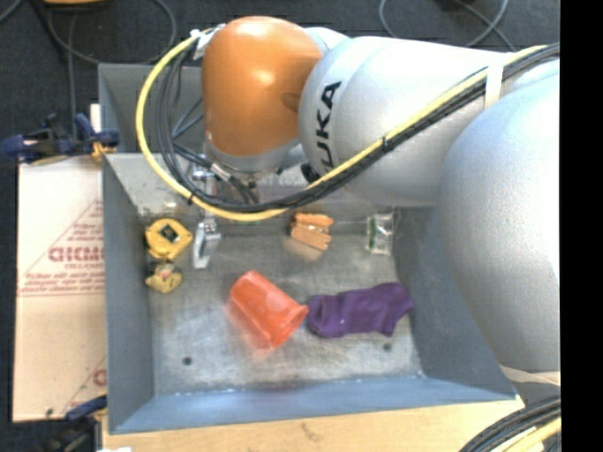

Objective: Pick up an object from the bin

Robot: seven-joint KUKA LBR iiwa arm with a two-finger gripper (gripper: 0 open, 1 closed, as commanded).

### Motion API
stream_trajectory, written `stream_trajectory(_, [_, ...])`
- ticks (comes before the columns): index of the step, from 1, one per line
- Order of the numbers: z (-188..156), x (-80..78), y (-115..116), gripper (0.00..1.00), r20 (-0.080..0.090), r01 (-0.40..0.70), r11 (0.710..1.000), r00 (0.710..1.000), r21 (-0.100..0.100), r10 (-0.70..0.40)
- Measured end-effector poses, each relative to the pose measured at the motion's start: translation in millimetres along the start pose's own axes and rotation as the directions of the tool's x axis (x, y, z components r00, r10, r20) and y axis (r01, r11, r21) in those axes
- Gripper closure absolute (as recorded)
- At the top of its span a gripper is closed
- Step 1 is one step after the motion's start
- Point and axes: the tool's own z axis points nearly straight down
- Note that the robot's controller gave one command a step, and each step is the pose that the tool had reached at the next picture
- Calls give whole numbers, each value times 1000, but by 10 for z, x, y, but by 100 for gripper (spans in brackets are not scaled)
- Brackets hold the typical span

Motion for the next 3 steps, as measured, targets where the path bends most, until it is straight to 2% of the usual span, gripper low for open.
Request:
stream_trajectory(1, [498, 239, -3, 0, -6, 209, 978, 978, 1, -209])
stream_trajectory(2, [634, 142, -249, 0, -6, 277, 961, 961, 0, -277])
stream_trajectory(3, [425, 553, -218, 0, -12, 459, 888, 888, -2, -459])
